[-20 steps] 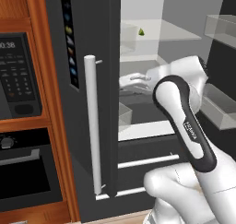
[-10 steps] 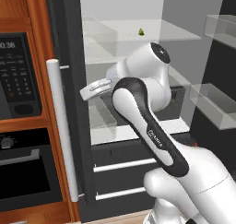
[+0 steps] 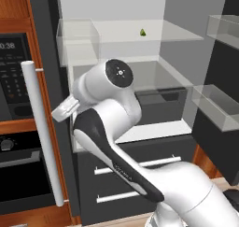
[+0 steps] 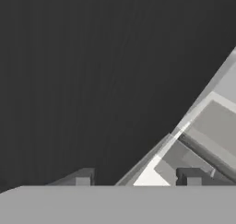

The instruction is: There is a bowl on the dining counter. Grab a lemon wedge from the fridge and place it in the bowl. Then get the liquor bottle and glass cup from the cabinet and place them next to the bowl.

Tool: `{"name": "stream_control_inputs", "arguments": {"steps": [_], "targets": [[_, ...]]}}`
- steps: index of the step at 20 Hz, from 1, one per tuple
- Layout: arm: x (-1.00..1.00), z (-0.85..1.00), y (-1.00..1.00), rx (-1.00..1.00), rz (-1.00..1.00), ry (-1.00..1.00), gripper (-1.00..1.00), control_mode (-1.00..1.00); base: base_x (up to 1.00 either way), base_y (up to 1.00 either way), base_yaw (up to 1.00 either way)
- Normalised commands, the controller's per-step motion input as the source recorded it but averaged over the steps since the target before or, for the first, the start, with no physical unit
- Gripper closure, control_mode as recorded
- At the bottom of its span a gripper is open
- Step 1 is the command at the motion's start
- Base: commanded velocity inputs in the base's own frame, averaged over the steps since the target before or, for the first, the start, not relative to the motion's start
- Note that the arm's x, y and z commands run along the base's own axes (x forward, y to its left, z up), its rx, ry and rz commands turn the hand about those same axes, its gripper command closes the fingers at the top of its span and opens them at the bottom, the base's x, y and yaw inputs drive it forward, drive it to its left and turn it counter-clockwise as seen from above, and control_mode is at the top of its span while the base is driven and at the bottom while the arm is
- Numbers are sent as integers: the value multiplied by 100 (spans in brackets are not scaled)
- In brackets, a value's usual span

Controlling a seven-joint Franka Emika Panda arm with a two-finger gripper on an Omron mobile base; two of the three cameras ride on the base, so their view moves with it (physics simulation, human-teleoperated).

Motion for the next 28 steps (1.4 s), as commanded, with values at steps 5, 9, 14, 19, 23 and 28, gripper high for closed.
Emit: {"name": "stream_control_inputs", "arguments": {"steps": [5,9,14,19,23,28], "targets": [[-44,31,-70,11,-16,-10,-100,-100,0,0,0],[-27,52,-100,18,-13,0,-100,-100,0,0,0],[-6,68,-93,19,-14,0,-100,-100,0,0,0],[-1,79,-62,17,-20,-1,-100,-100,0,0,0],[-4,72,-62,20,-18,-1,-100,-100,0,0,0],[0,18,-98,15,-22,0,-100,-100,0,0,0]]}}
